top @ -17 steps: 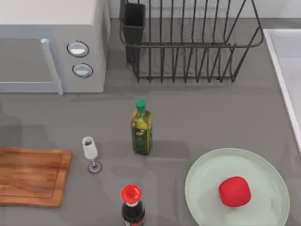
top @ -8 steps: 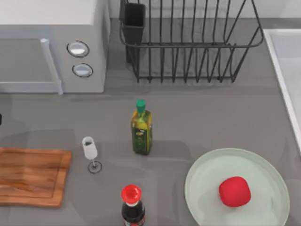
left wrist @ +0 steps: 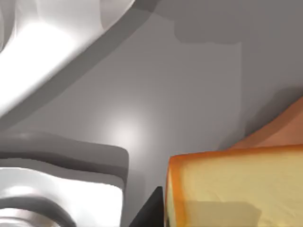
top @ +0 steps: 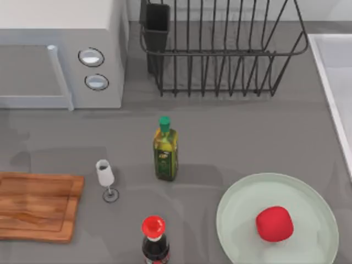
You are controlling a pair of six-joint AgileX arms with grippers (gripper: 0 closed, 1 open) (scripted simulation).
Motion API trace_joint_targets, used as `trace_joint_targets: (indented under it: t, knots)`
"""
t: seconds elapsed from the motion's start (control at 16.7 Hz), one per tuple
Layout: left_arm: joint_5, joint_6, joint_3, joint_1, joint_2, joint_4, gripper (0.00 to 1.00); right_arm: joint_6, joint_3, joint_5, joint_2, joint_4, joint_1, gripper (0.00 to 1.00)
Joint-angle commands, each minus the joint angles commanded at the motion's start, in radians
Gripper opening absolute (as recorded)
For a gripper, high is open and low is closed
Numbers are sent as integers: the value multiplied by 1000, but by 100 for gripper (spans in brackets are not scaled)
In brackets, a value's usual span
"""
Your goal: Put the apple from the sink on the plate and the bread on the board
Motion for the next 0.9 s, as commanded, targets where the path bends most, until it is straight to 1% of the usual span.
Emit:
trace_joint_targets:
  t: [0.36,0.48,0.66,0.78,0.9]
  knots:
    - [-2,8,9,-1,4,1,0,0,0,0,0,0,0,100]
    - [-6,-15,4,-5,-7,12,0,0,0,0,0,0,0,100]
    - [-28,-133,-15,-26,-53,63,0,0,0,0,0,0,0,100]
    - [-48,-266,-31,-48,-92,107,0,0,0,0,0,0,0,100]
    - [-71,-438,-50,-75,-130,154,0,0,0,0,0,0,0,100]
